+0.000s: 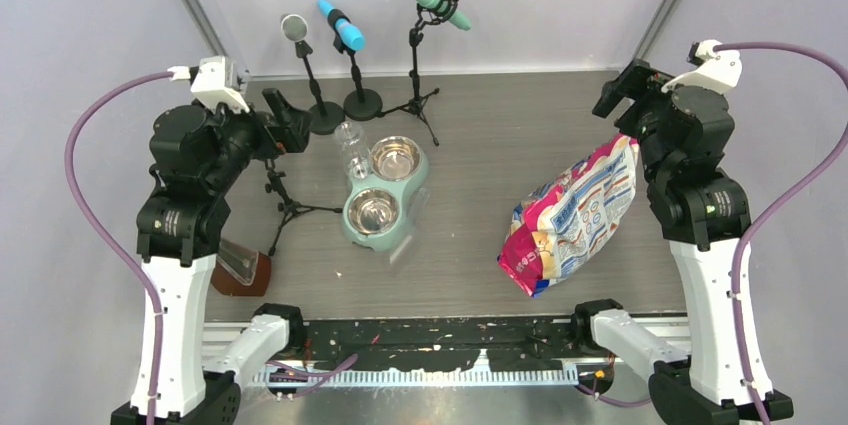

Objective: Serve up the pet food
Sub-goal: Move the pet food bag to the center of the board.

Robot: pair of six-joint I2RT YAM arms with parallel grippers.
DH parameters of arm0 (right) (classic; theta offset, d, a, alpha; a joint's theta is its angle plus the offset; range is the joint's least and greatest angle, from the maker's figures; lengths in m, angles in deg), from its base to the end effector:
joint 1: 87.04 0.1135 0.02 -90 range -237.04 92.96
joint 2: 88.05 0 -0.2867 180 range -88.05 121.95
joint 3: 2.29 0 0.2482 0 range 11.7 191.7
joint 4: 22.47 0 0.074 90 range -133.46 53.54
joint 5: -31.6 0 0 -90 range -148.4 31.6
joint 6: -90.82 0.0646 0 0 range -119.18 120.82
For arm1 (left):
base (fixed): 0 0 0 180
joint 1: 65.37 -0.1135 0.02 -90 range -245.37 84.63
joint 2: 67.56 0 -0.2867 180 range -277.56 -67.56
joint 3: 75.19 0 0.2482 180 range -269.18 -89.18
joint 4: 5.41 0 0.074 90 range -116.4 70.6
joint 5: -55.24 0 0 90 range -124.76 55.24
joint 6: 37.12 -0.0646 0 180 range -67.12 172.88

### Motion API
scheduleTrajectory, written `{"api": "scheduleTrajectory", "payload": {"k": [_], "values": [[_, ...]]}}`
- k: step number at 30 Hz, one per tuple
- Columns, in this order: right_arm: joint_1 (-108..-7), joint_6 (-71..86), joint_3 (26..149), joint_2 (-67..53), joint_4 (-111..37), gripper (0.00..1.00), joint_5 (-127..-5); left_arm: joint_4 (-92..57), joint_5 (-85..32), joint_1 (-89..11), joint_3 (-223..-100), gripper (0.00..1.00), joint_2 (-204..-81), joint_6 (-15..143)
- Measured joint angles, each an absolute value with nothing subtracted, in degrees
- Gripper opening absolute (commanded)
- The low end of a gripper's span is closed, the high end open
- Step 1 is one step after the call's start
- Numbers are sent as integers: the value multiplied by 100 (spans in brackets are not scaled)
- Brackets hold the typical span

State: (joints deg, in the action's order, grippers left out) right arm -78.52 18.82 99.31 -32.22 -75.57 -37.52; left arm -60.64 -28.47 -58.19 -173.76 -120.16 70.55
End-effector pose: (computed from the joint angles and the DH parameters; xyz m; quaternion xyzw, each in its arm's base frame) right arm 0.1670 0.0017 0.5114 0.1803 0.7260 0.0165 0.6634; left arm 0.1527 -0.0264 0.4975 -0.0342 0.7608 -0.1800 0.6226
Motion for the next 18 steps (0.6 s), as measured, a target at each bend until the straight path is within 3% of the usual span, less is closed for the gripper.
{"api": "scheduleTrajectory", "payload": {"k": [10, 18], "values": [[-7852, 1967, 10108, -3139, -8265, 99, -3769, -5594, -1820, -5805, -17017, 100, -12023, 7425], [-7852, 2028, 10241, -2879, -9362, 99, -3627, -4995, -906, -5517, -16908, 98, -12676, 7700]]}}
